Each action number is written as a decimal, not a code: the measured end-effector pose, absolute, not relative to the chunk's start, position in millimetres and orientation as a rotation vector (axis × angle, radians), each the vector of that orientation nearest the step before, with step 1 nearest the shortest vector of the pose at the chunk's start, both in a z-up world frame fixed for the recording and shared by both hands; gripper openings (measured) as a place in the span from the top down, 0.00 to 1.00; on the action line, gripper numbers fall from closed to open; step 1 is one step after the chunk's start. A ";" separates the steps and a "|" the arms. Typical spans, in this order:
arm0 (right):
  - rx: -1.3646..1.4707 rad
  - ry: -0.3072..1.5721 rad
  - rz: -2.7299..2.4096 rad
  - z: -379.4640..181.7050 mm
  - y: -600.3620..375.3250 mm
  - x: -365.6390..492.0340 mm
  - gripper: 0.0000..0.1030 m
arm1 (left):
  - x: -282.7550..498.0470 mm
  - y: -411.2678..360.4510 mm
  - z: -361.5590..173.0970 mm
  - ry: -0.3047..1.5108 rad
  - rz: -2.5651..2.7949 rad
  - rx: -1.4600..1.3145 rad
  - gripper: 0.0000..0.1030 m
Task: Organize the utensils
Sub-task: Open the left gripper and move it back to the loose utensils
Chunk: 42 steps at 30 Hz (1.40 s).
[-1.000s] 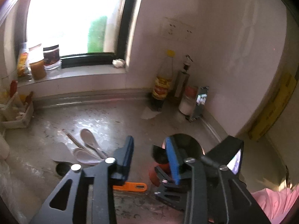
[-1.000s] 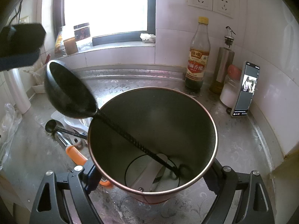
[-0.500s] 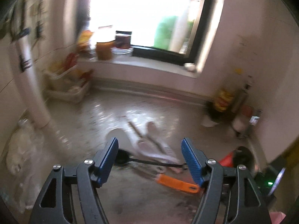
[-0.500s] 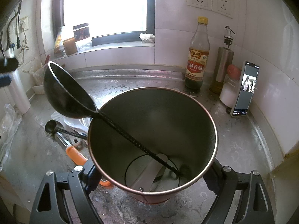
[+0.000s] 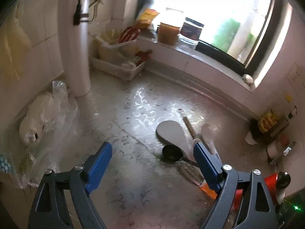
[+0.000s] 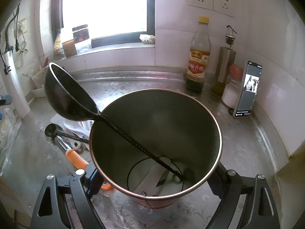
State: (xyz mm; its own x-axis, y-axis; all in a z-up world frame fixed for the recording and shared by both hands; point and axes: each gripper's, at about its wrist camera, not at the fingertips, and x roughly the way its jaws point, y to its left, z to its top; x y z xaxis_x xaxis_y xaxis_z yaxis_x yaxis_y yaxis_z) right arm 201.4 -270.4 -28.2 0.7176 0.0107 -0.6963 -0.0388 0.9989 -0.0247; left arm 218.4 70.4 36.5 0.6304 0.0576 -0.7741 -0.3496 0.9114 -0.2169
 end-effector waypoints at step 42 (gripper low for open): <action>-0.001 0.775 -0.060 -26.3 -298.9 194.8 0.12 | 286.2 70.6 -72.8 1.100 0.066 -0.566 0.09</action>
State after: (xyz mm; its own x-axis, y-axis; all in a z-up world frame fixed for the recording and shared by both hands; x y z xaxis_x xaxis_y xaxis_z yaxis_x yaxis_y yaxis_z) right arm 194.8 -298.9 -26.3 0.7125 -0.0551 -0.6995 0.0541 0.9983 -0.0235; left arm 286.2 70.6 -72.8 0.4667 -0.2233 -0.8558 -0.3239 0.8572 -0.4003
